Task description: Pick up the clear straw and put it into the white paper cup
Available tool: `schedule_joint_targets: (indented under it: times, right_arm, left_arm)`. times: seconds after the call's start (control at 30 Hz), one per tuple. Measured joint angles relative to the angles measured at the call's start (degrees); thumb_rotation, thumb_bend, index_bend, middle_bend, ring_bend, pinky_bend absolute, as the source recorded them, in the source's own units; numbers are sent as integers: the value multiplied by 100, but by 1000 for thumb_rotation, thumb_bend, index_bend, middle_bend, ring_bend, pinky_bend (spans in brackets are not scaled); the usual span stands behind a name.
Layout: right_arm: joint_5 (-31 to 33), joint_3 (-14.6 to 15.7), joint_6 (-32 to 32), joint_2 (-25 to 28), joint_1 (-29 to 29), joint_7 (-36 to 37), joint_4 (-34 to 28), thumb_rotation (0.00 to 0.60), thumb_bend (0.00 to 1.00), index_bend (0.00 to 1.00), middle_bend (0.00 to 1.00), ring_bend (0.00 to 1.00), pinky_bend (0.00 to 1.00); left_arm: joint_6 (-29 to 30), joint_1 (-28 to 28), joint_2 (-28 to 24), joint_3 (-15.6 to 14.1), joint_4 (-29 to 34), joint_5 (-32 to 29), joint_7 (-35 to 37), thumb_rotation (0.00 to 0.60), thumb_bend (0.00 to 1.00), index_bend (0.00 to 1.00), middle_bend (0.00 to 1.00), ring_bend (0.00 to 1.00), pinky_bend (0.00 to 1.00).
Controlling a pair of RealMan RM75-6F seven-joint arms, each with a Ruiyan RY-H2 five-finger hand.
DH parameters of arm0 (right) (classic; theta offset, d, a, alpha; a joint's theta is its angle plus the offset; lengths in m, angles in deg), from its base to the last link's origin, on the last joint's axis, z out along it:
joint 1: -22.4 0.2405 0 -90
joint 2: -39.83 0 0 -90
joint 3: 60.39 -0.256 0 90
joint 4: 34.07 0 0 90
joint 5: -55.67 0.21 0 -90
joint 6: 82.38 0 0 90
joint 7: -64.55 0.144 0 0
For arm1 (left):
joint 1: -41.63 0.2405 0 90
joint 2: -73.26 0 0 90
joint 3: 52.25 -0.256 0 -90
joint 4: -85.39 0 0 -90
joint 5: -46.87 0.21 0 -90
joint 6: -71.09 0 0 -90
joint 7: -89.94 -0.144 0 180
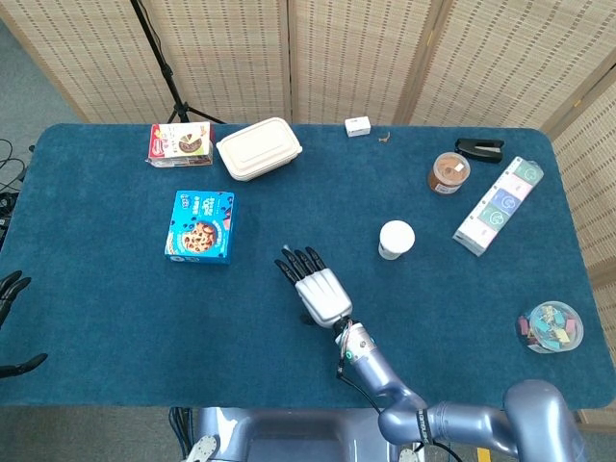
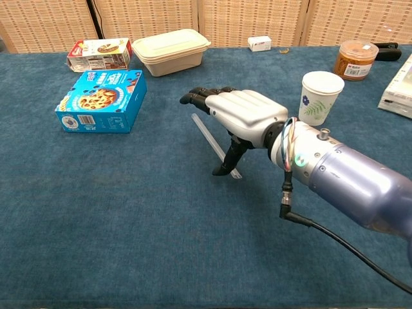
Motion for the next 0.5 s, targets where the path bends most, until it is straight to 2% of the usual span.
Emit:
schedule_joint_targets:
  times: [0.5]
  right_arm:
    - [5, 86, -4, -46, -72, -224, 443, 600, 0, 0, 0, 0, 0]
  left_arm:
    - [26, 5, -18, -15, -22, 30, 77, 600, 4, 0, 0, 0, 0]
